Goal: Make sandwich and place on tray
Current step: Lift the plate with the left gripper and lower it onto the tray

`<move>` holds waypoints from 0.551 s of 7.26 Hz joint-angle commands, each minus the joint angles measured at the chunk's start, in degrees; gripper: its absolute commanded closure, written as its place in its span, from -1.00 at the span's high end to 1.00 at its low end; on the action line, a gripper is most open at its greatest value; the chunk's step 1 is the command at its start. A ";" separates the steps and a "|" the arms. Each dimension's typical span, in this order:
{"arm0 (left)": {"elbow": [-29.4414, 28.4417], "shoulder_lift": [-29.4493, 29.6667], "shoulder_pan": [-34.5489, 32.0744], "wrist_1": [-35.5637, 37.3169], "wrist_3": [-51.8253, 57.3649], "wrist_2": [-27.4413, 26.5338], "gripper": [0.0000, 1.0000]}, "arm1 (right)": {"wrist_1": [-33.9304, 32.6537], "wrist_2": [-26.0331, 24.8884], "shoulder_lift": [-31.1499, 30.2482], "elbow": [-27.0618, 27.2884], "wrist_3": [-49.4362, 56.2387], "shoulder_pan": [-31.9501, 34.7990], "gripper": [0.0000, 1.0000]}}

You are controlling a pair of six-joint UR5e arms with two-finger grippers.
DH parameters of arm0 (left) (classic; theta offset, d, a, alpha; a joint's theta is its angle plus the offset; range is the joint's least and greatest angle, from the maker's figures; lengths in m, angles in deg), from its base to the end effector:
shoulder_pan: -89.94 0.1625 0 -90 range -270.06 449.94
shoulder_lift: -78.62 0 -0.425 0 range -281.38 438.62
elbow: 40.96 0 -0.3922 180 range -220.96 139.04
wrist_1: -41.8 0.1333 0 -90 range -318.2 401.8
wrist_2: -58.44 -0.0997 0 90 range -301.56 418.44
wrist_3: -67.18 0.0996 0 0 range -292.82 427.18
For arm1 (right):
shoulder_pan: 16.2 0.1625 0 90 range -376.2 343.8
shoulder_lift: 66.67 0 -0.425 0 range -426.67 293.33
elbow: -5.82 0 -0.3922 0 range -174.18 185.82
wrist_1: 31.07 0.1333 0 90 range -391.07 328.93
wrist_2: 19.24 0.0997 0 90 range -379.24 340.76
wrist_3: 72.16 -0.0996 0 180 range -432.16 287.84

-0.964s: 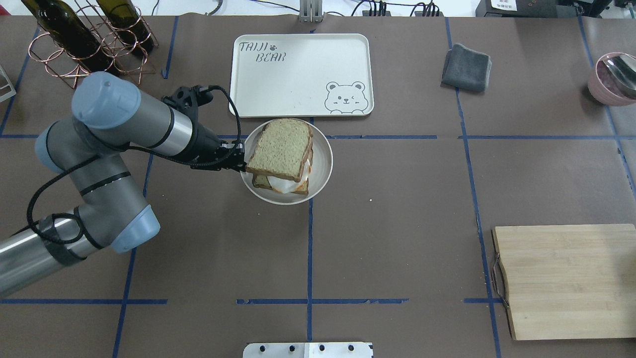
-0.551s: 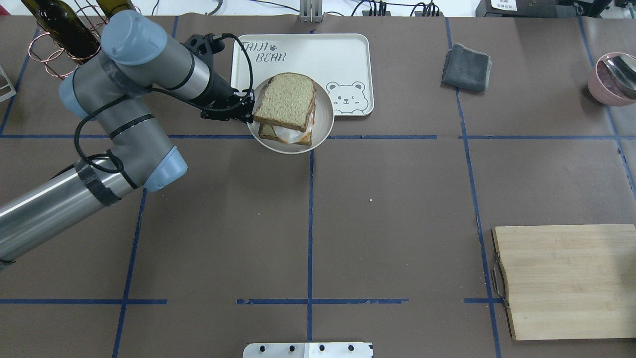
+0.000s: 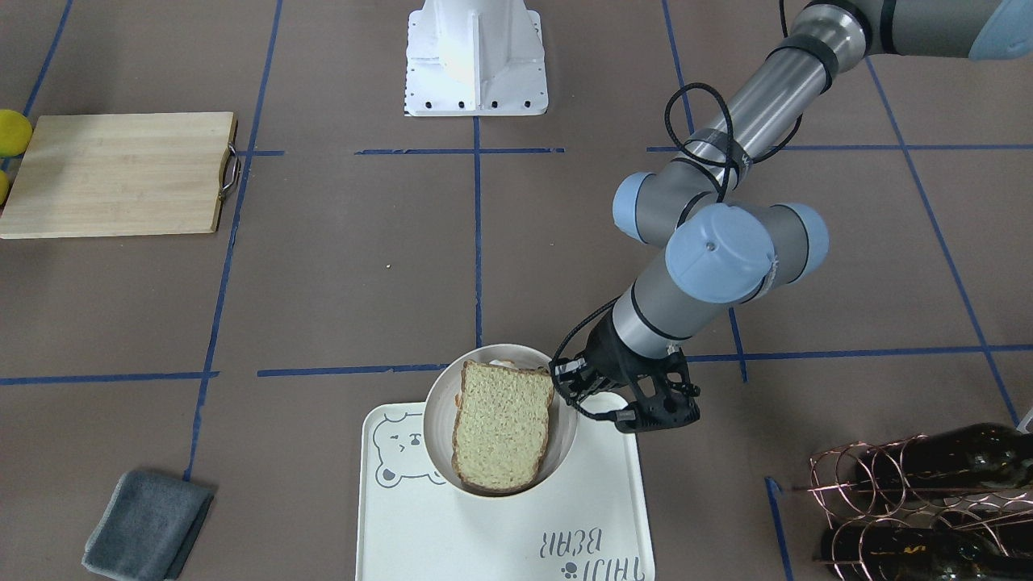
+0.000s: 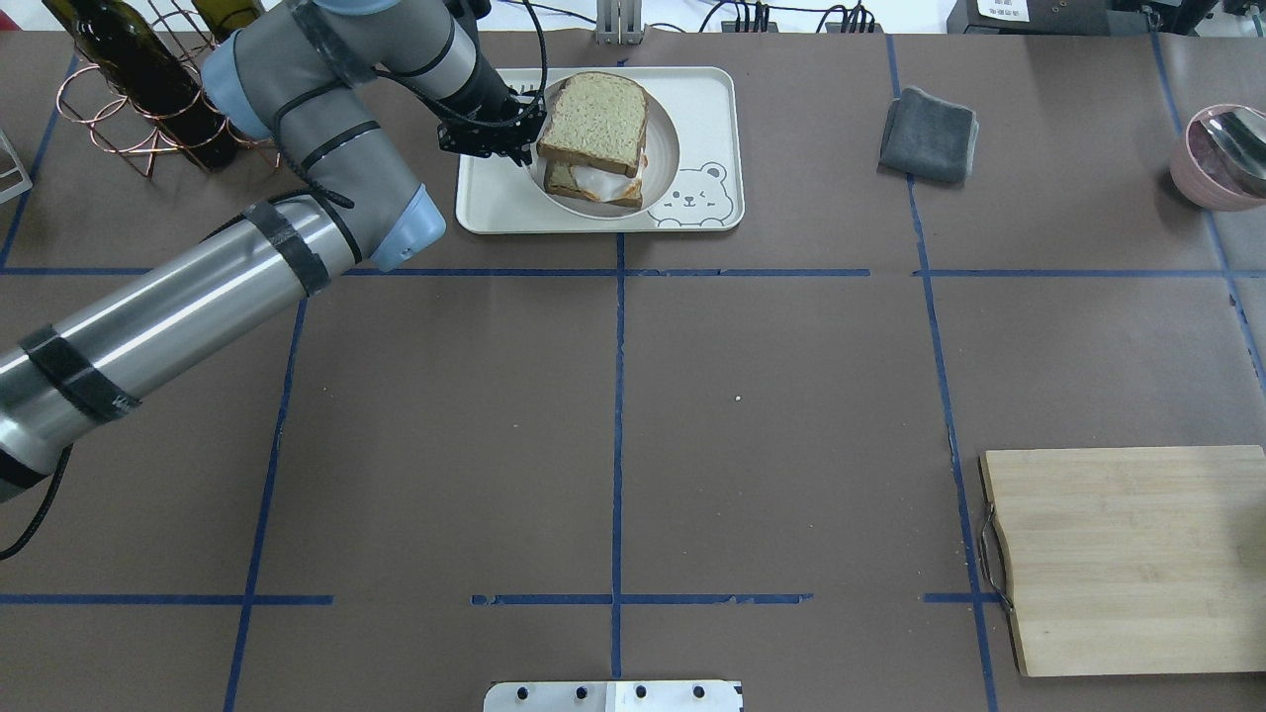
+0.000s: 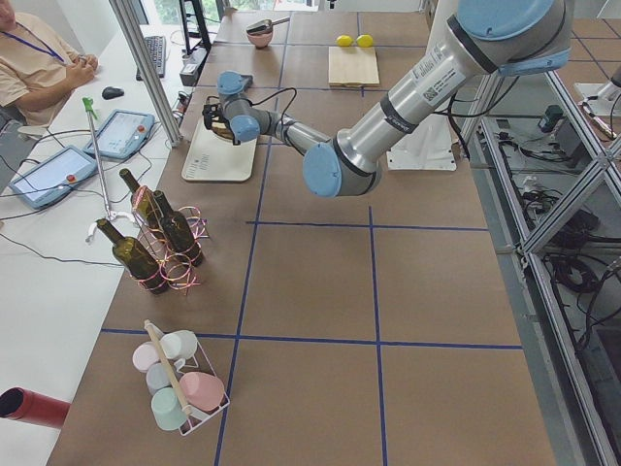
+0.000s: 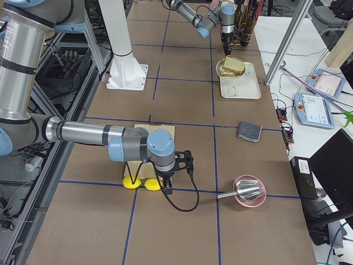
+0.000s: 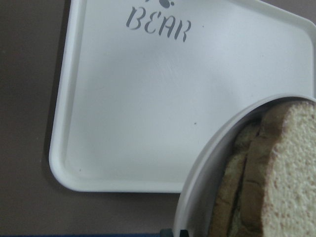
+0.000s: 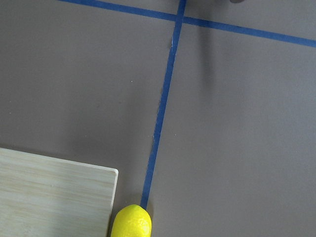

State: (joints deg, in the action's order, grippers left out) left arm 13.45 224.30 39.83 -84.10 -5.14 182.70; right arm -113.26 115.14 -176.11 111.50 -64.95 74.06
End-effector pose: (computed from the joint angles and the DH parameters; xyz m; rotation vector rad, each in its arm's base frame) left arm 0.4816 -0.6966 0.2308 0.0722 1.0903 -0.2168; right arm 0.0652 -0.3541 0.6530 0.1175 -0.7689 -0.1425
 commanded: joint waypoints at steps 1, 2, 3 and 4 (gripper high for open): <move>-11.49 5.38 -0.61 -5.14 0.16 -0.51 -1.00 | 0.01 -0.09 -0.07 0.05 0.00 0.26 1.00; -15.70 7.15 -0.61 -6.80 0.16 -3.12 -1.00 | 0.01 -0.61 0.01 0.05 0.09 0.61 1.00; -16.70 7.51 -0.43 -7.34 0.16 -4.10 -1.00 | 0.01 -0.88 0.01 0.05 0.09 0.61 1.00; -16.71 7.69 0.18 -7.52 1.03 -4.55 0.24 | 0.01 -0.97 0.10 -0.04 0.09 0.61 1.00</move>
State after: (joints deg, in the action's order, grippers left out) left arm -2.11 231.38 39.51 -90.99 -4.77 179.16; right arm -113.25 114.41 -176.09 111.54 -64.88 74.62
